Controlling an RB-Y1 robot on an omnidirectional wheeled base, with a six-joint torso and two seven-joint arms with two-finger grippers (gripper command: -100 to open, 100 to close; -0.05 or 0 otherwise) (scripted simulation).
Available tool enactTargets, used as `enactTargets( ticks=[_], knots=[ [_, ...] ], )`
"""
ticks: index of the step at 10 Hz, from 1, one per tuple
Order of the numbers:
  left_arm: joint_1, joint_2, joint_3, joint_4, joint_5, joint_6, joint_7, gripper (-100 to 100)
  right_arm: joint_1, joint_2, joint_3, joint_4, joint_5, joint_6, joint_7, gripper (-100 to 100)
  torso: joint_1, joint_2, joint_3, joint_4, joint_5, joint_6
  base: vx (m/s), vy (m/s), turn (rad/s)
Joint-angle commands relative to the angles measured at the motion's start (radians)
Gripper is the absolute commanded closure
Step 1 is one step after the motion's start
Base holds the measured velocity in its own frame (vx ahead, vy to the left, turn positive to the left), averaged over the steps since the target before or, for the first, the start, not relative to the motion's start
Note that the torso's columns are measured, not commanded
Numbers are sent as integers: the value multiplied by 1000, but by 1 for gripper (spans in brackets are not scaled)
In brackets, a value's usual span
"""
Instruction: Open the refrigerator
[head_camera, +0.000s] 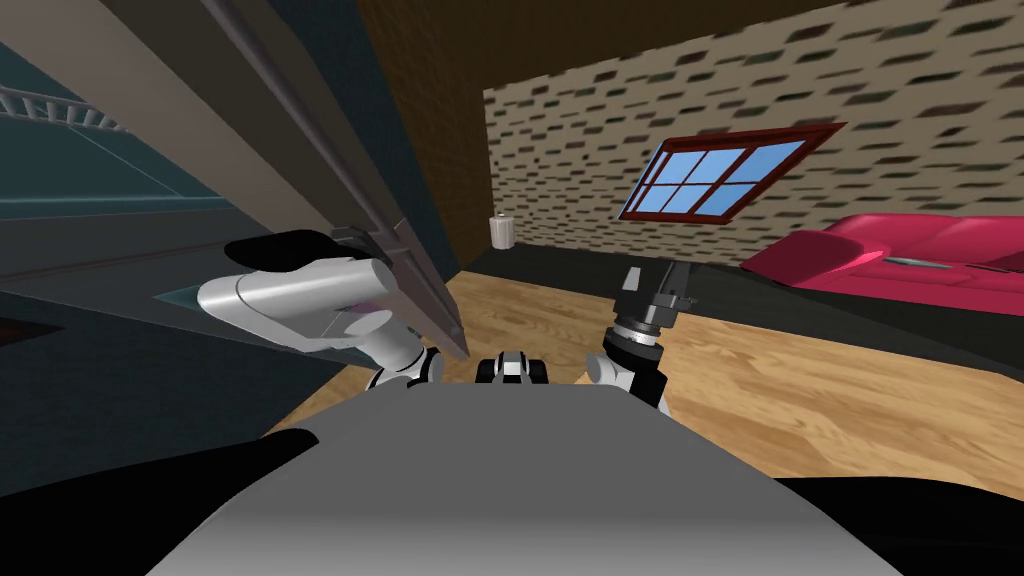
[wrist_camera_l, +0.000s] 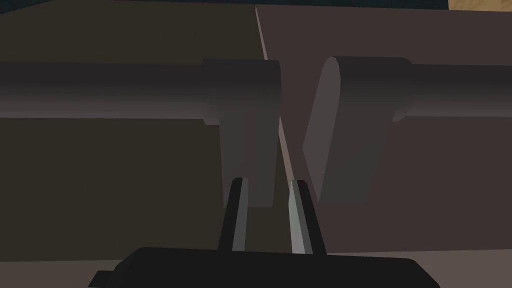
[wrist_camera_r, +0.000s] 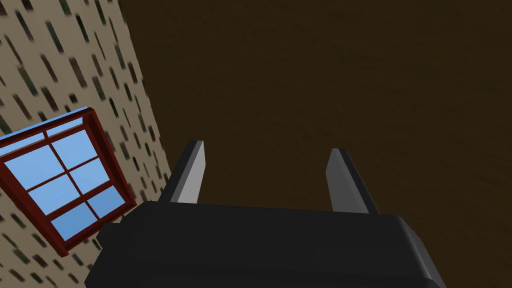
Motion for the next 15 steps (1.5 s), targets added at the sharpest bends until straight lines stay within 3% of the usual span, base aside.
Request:
enactTargets(
  ticks=[1,7,9,10,12,15],
  knots=[
    [15,5,18,-1,-41,-2,9,100,0,0,0,0,0,0,0,0,1,-1,-1,-1,-1,3,210,-189,54],
    [23,21,54,4,-104,5,22,100,0,0,0,0,0,0,0,0,-2,-6,-5,-1,-2,5,184,-199,28],
    [29,32,78,8,-146,9,30,100,0,0,0,0,0,0,0,0,0,-5,-4,-2,-1,4,228,-217,36],
    [-14,64,70,11,-138,57,13,-100,0,0,0,0,0,0,0,0,-1,-5,-4,-1,-2,4,80,-116,-61],
    [-56,99,68,12,-147,110,-3,-100,-1,0,0,0,0,0,0,0,9,9,3,6,-3,3,-42,21,-107],
    [-120,153,64,14,-161,188,-26,-100,-1,-1,0,0,0,0,0,0,1,3,-1,5,-7,2,-36,34,-44]
  ],
)
